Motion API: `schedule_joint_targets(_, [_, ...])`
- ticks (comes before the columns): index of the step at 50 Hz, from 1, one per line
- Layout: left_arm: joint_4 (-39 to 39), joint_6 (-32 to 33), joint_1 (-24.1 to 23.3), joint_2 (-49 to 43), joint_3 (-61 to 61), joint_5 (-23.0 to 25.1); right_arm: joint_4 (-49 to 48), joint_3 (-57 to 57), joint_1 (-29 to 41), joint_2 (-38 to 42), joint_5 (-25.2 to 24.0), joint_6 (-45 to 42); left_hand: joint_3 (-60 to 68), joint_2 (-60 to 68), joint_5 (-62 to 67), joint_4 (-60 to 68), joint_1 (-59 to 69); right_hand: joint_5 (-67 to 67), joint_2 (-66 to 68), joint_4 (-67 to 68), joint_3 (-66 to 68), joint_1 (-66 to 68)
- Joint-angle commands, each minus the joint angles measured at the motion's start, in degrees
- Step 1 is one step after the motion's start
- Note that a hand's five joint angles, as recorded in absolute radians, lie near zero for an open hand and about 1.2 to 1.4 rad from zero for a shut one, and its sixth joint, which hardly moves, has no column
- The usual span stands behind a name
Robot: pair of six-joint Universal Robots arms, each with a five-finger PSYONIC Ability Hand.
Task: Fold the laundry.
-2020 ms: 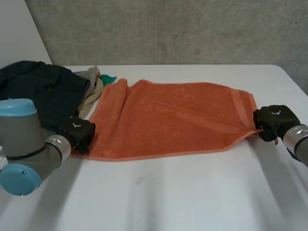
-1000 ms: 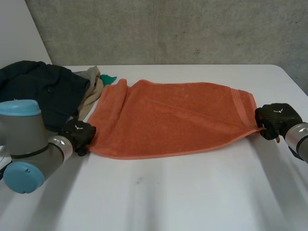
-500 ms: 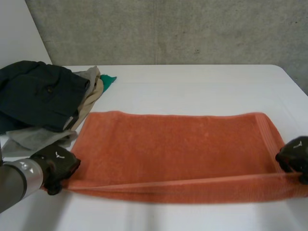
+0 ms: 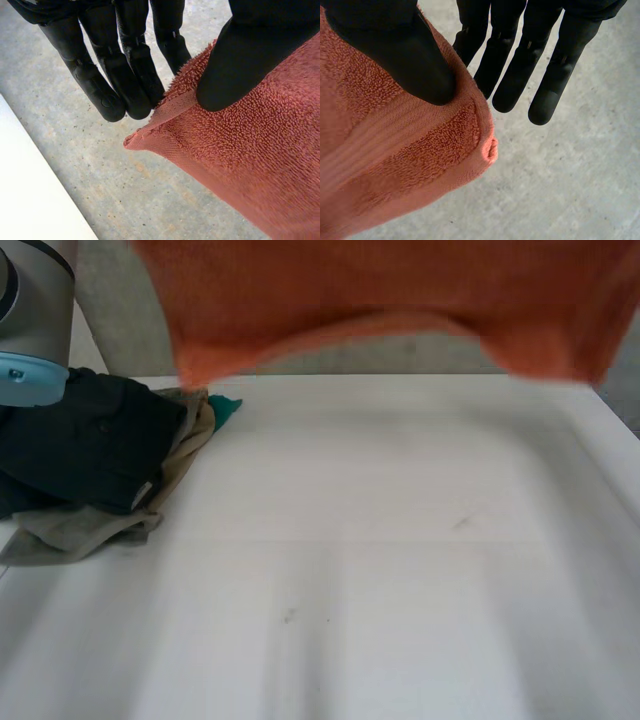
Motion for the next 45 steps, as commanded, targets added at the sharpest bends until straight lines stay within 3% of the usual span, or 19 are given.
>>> schedule_joint_targets(1, [-0.63,-0.32,1.28,0.25,-7.58,0.35,5.17,1.98,0.41,2.49,-2.29,-0.69,11.86,11.45,13.07,11.45,14.33,12.22,12.36,11.38,11.86,14.86])
schedule_joint_targets(10, [8.15,-0.06,1.01,-1.59,-25.49,2.45,9.04,11.81,0.76,8.02,-4.66,-2.26,11.86,11.45,13.07,11.45,14.33,12.22,12.36,11.38,11.86,14.86])
schedule_joint_targets(17, [9.75,0.2,0.49,-4.23,-37.55,3.07,13.52,21.4,0.93,12.51,-4.75,-6.74,11.86,11.45,13.07,11.45,14.33,12.22,12.36,11.38,11.86,14.86])
schedule_joint_targets(24, [0.45,5.82,0.14,0.24,-50.64,2.55,22.47,31.07,-2.84,10.15,-3.09,-16.05,11.86,11.45,13.07,11.45,14.33,12.22,12.36,11.38,11.86,14.86])
schedule_joint_targets(29, [-17.45,15.39,-0.57,9.8,-58.64,-0.61,35.63,39.05,-8.63,-0.81,-0.01,-29.04,11.86,11.45,13.07,11.45,14.33,12.22,12.36,11.38,11.86,14.86])
schedule_joint_targets(33, [-29.67,17.95,-0.57,13.95,-60.5,-2.46,43.12,43.02,-11.71,-6.1,-1.32,-38.79,11.86,11.45,13.07,11.45,14.33,12.22,12.36,11.38,11.86,14.86])
schedule_joint_targets(36, [-32.88,17.87,-0.74,13.96,-59.63,-2.11,43.41,42.86,-11.73,-6.03,-3.25,-42.6,11.86,11.45,13.07,11.45,14.33,12.22,12.36,11.38,11.86,14.86])
schedule_joint_targets(40, [-30.08,16.82,-1.62,11.59,-54.71,-1.23,38.94,39.44,-9.71,-1.21,-5.45,-38.32,11.86,11.45,13.07,11.45,14.33,12.22,12.36,11.38,11.86,14.86])
schedule_joint_targets(45, [-21.31,15.41,-3.99,2.91,-43.49,-2.55,30.25,32.59,-5.67,7.05,-4.67,-28.31,11.86,11.45,13.07,11.45,14.33,12.22,12.36,11.38,11.86,14.86])
